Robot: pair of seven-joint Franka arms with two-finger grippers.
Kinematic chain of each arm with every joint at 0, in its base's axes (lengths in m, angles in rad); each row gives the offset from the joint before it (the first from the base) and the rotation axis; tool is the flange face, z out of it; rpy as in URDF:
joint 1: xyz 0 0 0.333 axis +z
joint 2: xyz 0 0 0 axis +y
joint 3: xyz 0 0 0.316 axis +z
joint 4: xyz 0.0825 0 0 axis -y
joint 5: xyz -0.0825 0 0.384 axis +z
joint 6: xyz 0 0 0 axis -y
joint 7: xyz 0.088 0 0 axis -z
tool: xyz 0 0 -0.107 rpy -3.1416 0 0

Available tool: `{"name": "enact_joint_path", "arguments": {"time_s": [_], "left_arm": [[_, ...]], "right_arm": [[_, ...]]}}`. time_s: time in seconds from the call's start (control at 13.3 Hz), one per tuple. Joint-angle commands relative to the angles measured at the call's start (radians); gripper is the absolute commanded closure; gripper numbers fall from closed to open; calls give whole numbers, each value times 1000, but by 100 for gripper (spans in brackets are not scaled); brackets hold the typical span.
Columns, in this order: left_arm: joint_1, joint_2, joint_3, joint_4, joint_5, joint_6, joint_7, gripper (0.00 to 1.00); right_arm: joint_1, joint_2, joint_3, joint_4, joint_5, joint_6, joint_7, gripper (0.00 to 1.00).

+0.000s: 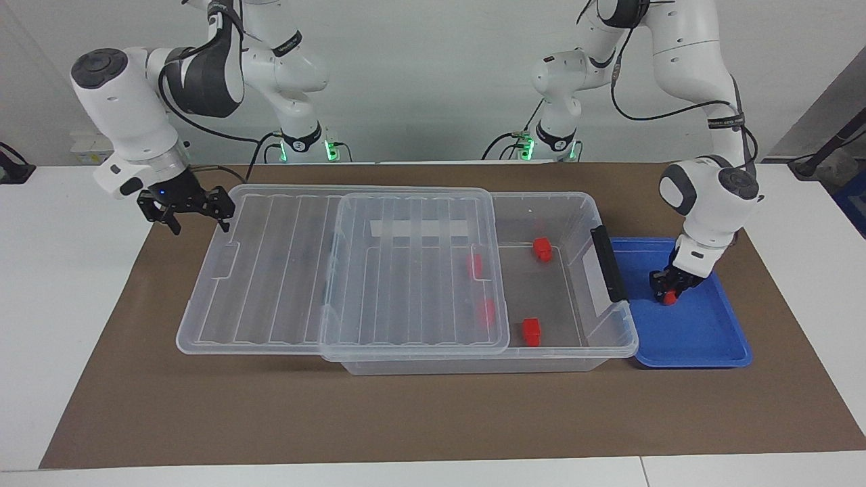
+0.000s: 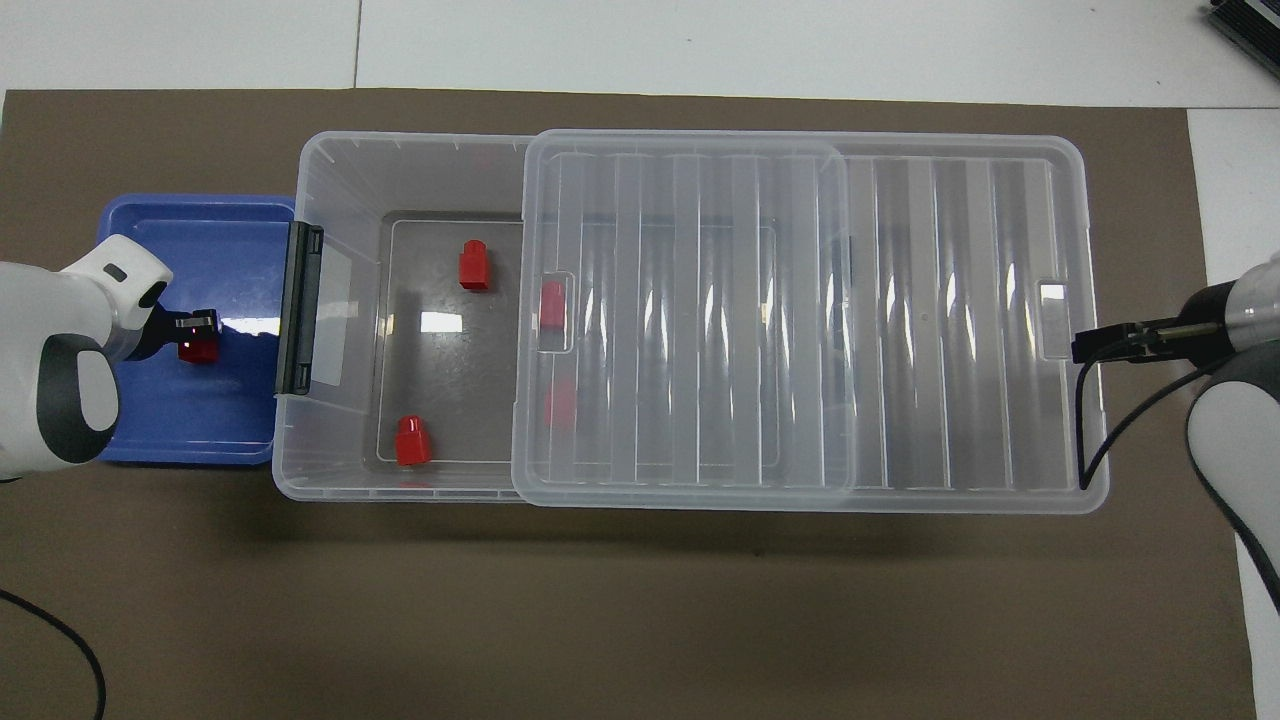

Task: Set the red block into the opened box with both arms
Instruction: 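Carry the red block into the open box with the left gripper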

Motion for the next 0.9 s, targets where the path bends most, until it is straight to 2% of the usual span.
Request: {"name": "enact_joint_path", "arguments": {"time_s": [0.0,0.15,0.38,0.68,0.83], "left_arm": [[-6,-3,5,31,17,-70,0,100],[-9,-3,5,82,17,-149,-7,100],[-12,-5,3,216,7,-358,-30,100],[-13,-5,-1,468,-111,-694,-209,100],[-33,-6,-10,585,-166,-843,-373,100]], "right_arm": [[55,-1,8,71,-10,-88,181,0],[87,5,8,136,-12,-139,260,0],[101,28,8,244,-12,-211,321,0],[81,46,7,325,-9,-278,350,0],[80,51,5,344,-12,-303,349,0]]}}
